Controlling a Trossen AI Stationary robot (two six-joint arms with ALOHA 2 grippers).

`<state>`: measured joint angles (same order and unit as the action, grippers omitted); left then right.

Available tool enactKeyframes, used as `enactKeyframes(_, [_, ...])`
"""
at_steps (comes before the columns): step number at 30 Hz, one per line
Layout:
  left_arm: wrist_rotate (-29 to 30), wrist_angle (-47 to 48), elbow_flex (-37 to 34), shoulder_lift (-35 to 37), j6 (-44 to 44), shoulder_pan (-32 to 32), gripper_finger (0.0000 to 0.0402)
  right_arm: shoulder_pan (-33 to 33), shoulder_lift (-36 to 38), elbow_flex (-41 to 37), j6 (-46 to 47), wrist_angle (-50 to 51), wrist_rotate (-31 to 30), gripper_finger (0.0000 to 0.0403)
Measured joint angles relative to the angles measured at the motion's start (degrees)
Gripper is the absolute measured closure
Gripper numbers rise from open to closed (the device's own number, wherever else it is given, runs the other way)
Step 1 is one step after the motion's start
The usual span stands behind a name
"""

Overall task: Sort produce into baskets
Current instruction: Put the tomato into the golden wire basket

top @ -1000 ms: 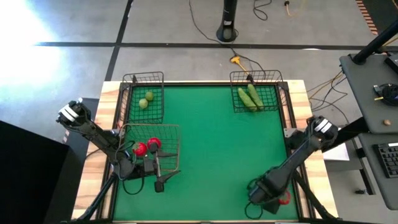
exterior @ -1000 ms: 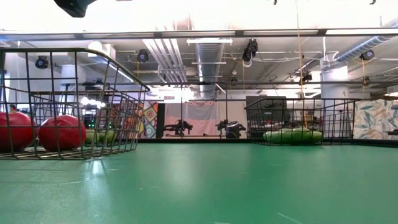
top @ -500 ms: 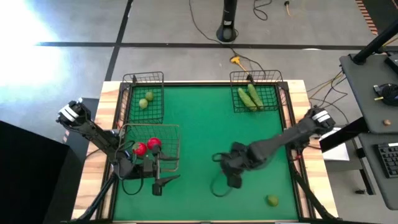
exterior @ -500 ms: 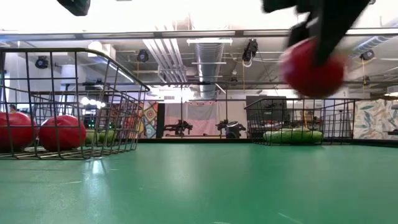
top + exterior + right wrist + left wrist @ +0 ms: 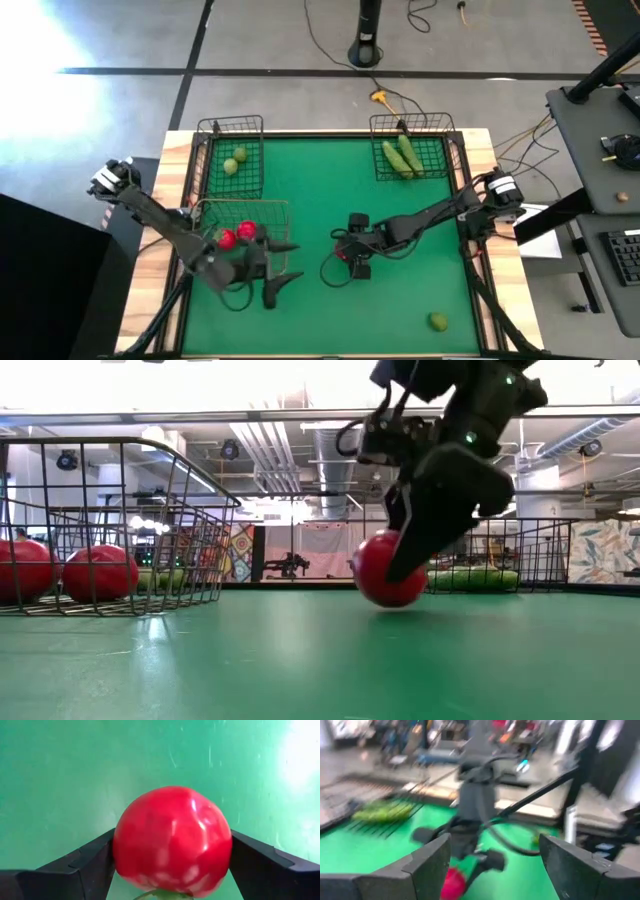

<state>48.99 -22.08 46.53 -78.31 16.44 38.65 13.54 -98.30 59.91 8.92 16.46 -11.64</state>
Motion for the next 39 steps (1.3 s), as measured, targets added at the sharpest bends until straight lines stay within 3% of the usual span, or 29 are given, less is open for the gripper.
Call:
enactKeyframes(5, [0.2,20.6,8.3,-1.2,9.2,-4.0,0.0119,0.0,0.1,-1.9,0.4,-1.0,-0.8,0.0069])
enactKeyframes(8, [0.2,26.7,11.9,-2.8,11.1,-5.6,0.0119,0.0,-0.1,-2.3,0.2,0.4,-0.4,0.0049])
enactKeyframes(15, [-1.0,30.1,14.2,-4.8,14.0,-8.7,0.0119,0.7,0.4,2.0,-0.7,6.4,0.0,0.0029])
enactKeyframes(20, [-7.0,30.5,14.2,-4.9,15.0,-11.5,0.0119,3.2,1.1,5.4,-0.9,11.8,-0.7,0.0028])
enactKeyframes(27, [-13.0,30.4,14.2,-6.0,14.6,-13.9,0.0119,8.6,8.1,5.9,1.3,13.2,-11.3,0.0028])
enactKeyframes(35, [-20.5,30.2,18.2,-14.0,13.2,-16.7,0.0119,14.9,16.7,2.3,10.6,14.2,-20.2,0.0028])
enactKeyframes(39, [-24.9,27.9,21.0,-19.4,11.9,-17.6,0.0119,19.0,20.3,1.6,17.5,22.8,-28.3,0.0028])
